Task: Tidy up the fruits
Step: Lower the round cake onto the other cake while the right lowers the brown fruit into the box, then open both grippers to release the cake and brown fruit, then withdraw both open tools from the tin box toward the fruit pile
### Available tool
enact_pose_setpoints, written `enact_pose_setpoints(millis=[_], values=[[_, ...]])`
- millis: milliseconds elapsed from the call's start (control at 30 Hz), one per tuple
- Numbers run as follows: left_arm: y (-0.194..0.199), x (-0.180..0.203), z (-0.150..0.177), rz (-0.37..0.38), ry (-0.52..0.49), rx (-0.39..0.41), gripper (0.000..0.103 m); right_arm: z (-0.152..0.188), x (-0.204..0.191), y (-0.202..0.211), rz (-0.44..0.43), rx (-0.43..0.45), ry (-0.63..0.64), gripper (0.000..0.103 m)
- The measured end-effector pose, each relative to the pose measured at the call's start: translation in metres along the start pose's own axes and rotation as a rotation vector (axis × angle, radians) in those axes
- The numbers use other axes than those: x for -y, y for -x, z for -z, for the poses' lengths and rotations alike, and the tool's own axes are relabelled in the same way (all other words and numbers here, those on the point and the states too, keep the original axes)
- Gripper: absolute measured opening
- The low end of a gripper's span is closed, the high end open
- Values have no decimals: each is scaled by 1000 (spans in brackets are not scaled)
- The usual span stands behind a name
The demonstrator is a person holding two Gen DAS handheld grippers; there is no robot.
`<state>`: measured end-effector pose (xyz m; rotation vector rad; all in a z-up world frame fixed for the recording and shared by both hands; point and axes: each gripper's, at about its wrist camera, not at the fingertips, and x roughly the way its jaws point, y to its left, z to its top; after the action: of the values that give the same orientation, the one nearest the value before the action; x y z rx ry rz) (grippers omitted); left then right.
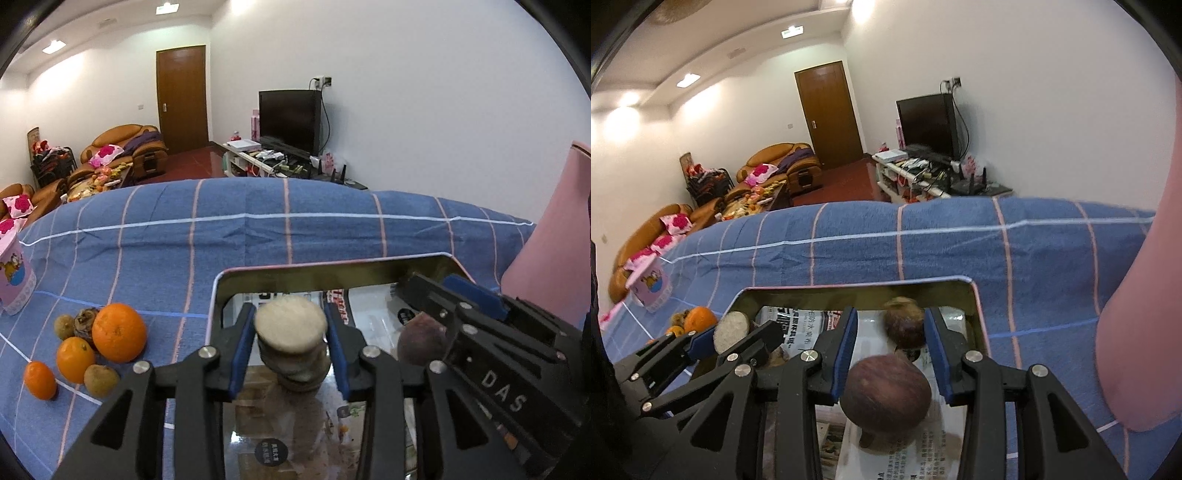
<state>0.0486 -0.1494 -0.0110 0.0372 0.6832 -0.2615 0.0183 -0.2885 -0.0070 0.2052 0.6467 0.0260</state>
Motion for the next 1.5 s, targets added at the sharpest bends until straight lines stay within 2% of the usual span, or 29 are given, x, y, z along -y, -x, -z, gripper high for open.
enact_pose_setpoints(millis=[100, 167, 233, 267, 367, 467, 567, 667, 767, 867, 933, 1133, 1500], values=[[2, -1, 1, -6, 4, 9, 49, 1, 6, -1, -41, -3, -42, 40], [6, 3, 2, -4, -16, 26, 67, 0, 10, 0, -72, 5, -69, 44], [11, 8, 4, -18, -46, 54, 80, 0, 11, 3, -121, 17, -97, 65], [13, 10, 4, -23, -59, 64, 88, 2, 10, 8, -132, 38, -104, 65], [20, 13, 5, -32, -76, 100, 103, 1, 5, 22, -107, 97, -78, 65], [25, 13, 3, -31, -72, 116, 103, 2, 3, 43, -26, 204, -64, 66], [28, 11, 4, -24, -60, 121, 103, 3, 4, 56, 81, 266, -71, 71], [33, 8, 5, -23, -47, 143, 103, 3, 8, 63, 165, 302, -87, 71], [38, 7, 7, -26, -44, 169, 103, 6, 11, 67, 201, 321, -97, 71], [43, 8, 8, -53, -55, 189, 103, 10, 8, 74, 258, 378, -73, 71], [46, 10, 10, -67, -65, 204, 103, 15, 3, 80, 300, 430, -41, 86], [58, 10, 15, -95, -82, 257, 103, 17, -3, 88, 301, 425, -19, 87], [68, -2, 24, -93, -87, 242, 103, 33, -4, 104, 299, 404, -76, 87]])
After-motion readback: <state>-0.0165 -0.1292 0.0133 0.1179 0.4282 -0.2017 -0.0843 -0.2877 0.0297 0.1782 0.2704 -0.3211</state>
